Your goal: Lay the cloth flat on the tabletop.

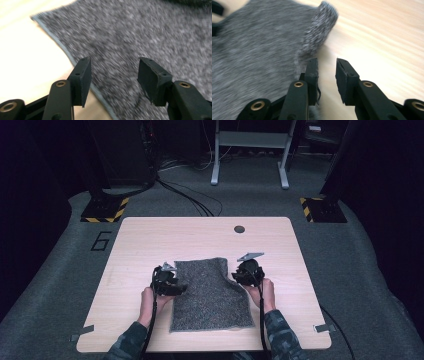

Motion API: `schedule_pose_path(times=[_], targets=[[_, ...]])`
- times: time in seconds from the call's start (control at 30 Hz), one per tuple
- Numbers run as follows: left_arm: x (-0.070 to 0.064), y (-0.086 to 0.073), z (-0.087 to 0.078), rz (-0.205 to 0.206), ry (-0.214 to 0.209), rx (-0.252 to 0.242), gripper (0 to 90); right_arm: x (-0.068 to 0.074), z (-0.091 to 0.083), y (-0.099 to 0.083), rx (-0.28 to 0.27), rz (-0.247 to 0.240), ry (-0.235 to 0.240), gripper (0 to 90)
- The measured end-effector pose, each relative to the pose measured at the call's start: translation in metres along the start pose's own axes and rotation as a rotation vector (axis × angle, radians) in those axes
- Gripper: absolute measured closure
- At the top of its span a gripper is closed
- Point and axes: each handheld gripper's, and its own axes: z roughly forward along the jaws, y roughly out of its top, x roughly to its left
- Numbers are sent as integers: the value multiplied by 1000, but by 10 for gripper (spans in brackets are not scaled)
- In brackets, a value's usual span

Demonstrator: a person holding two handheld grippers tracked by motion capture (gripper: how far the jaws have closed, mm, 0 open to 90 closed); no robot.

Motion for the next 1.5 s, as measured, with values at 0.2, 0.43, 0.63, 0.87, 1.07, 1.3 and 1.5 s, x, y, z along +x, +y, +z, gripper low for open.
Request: schedule_pose_path(times=[0.2, 0.43, 0.63, 0.87, 1.07, 1.3, 1.5], targets=[[2, 12, 7, 24, 39, 21, 418, -10, 25, 9, 52, 44, -46, 677], [6, 14, 18, 23, 62, 36, 406, -12, 46, 19, 75, 39, -86, 648], [3, 10, 24, 42, 82, 43, 406, 1, 59, 24, 107, 1, -95, 635], [2, 8, 23, 56, 92, 32, 436, 7, 59, 22, 96, -37, -54, 889], [4, 6, 22, 49, 82, 27, 446, 0, 36, 21, 53, -37, -143, 888], [5, 10, 26, 45, 84, 16, 444, -20, 28, 26, 57, -79, -256, 869], [5, 15, 26, 36, 89, 17, 395, -33, 37, 17, 98, 7, -256, 726]])
